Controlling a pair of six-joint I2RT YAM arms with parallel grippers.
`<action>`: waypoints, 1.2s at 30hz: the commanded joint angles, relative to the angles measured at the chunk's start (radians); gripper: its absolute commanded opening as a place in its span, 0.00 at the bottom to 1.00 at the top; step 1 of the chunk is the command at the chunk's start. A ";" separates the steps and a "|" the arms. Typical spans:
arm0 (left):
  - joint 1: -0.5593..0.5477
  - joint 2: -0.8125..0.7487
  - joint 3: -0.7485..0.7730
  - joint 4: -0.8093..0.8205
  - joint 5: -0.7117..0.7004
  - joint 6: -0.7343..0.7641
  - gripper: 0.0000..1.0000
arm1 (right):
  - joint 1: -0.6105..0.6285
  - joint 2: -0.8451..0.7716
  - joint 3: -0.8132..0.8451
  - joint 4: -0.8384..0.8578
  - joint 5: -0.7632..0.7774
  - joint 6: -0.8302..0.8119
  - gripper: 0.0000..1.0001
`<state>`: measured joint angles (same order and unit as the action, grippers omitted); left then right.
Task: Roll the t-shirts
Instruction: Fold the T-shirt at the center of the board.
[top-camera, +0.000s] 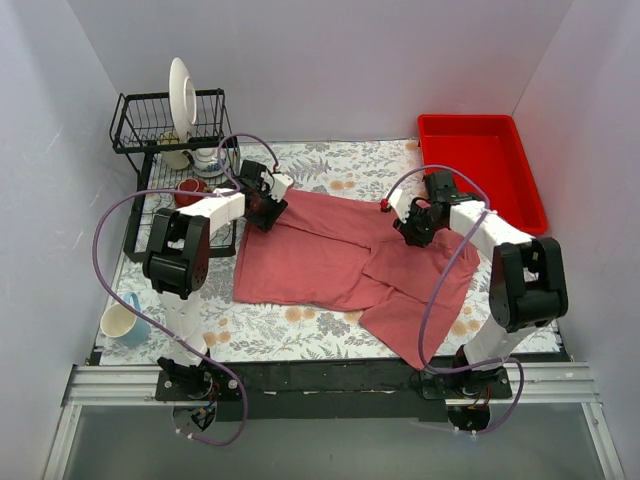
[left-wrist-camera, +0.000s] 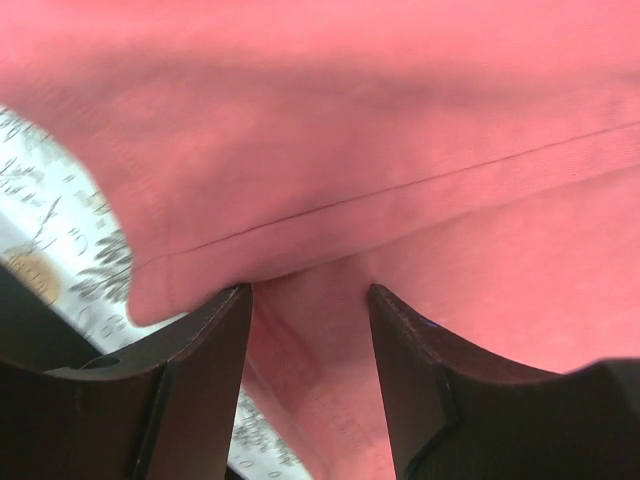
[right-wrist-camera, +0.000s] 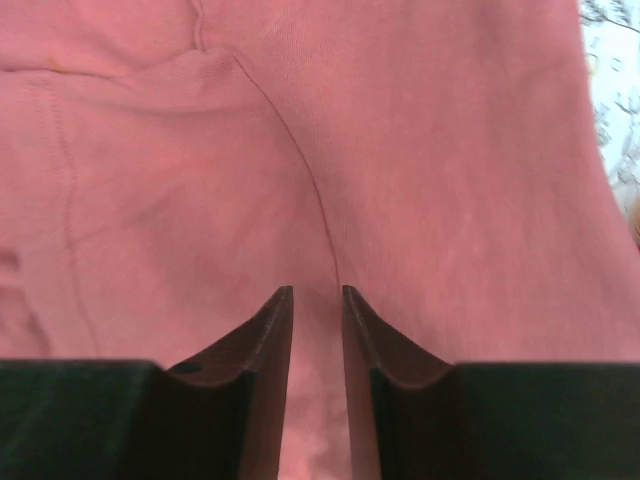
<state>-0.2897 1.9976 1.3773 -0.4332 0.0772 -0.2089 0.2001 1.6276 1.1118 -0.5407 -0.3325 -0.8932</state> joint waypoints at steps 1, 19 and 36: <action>0.033 -0.002 0.009 -0.003 -0.047 0.000 0.49 | 0.038 0.086 0.055 0.062 0.090 -0.003 0.29; 0.041 -0.114 0.124 -0.076 0.025 -0.058 0.40 | 0.036 0.156 0.145 0.016 0.151 0.030 0.25; 0.032 -0.023 0.092 -0.105 0.003 -0.081 0.27 | 0.035 0.169 0.183 -0.024 0.145 0.040 0.24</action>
<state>-0.2565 1.9541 1.4635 -0.5243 0.0704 -0.2768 0.2375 1.8183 1.2427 -0.5510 -0.1822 -0.8658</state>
